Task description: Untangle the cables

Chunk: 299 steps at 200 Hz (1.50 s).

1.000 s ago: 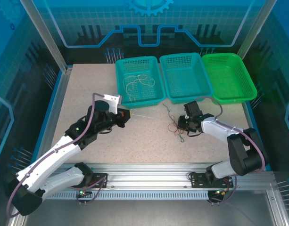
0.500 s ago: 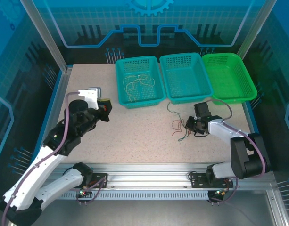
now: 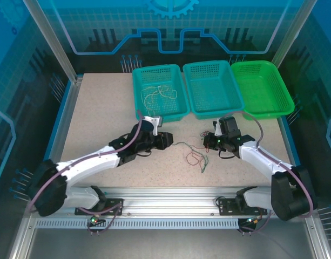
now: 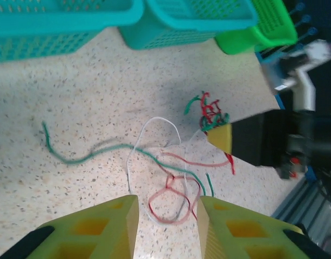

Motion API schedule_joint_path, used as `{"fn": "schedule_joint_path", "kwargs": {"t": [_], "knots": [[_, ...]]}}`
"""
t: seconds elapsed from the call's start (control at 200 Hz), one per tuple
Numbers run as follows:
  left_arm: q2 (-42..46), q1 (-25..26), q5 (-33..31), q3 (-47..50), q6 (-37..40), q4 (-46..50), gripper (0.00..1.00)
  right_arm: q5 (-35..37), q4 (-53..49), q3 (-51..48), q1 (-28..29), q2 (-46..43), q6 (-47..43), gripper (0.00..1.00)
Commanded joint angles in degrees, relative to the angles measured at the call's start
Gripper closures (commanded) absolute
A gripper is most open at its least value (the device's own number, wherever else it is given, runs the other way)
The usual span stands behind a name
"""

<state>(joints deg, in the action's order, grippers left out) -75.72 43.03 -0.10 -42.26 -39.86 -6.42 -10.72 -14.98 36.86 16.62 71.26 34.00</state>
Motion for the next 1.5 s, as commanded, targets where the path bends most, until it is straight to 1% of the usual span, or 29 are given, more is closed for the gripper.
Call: {"fn": "schedule_joint_path", "kwargs": {"t": [0.0,0.06,0.19,0.285,0.38,0.535,0.655,0.71,0.785,0.875,0.985,1.136,1.186,1.336,1.436,1.491], "knots": [[-4.5,1.5,-4.2,4.1,-14.1,-9.3,0.65,-0.7,-1.3,1.1,0.9,-1.4,-0.2,0.94],[-7.3,3.2,-4.7,3.9,-16.3,-10.1,0.63,-0.5,-1.3,0.9,1.0,-1.5,0.1,0.94],[-13.7,7.5,-4.2,-0.9,-18.2,-6.2,0.62,-0.2,-0.9,0.8,1.2,-1.1,0.4,0.94],[-17.9,10.1,-4.0,-2.4,-23.0,-6.0,0.59,0.2,-1.5,1.3,1.2,-0.2,0.2,0.93],[-22.2,10.8,-2.7,-4.3,-28.5,-4.2,0.55,-0.2,-1.6,1.5,1.2,0.3,0.2,0.93],[-26.4,11.4,-0.4,-3.7,-33.5,-11.0,0.52,-0.4,-1.1,1.2,1.3,0.4,0.5,0.93],[-27.6,11.5,-0.3,-4.1,-34.5,-11.7,0.52,-0.1,-1.1,1.1,1.2,0.6,0.3,0.93],[-28.2,11.5,0.2,-3.9,-34.9,-14.6,0.53,-0.1,-1.0,1.0,1.3,0.9,0.4,0.93],[-29.9,11.5,2.3,-4.5,-35.7,-18.7,0.56,-0.2,-0.8,1.0,1.4,1.3,0.5,0.93],[-32.1,11.6,3.7,-6.1,-36.7,-20.0,0.61,-0.3,-0.8,1.1,1.5,1.5,0.6,0.93],[-33.9,11.5,3.3,-6.3,-38.2,-23.4,0.76,-0.1,-0.7,1.0,1.6,1.4,0.7,0.94],[-33.4,11.6,2.2,-7.5,-36.4,-22.0,0.95,0.7,-1.4,1.1,1.7,1.3,0.5,0.93],[-32.8,11.5,1.7,-7.4,-35.7,-21.8,1.00,1.3,-1.5,1.1,1.6,1.4,0.5,0.93],[-30.7,11.3,0.7,-7.1,-32.5,-20.4,1.00,4.1,-2.5,1.4,1.5,2.1,1.7,0.92],[-28.2,10.6,-0.1,-6.2,-29.9,-19.3,1.00,8.9,-4.7,1.5,0.7,2.4,3.8,0.91],[-26.1,10.1,-0.8,-5.5,-27.5,-18.2,1.00,11.6,-5.9,1.2,-0.7,2.4,5.4,0.90]]}}
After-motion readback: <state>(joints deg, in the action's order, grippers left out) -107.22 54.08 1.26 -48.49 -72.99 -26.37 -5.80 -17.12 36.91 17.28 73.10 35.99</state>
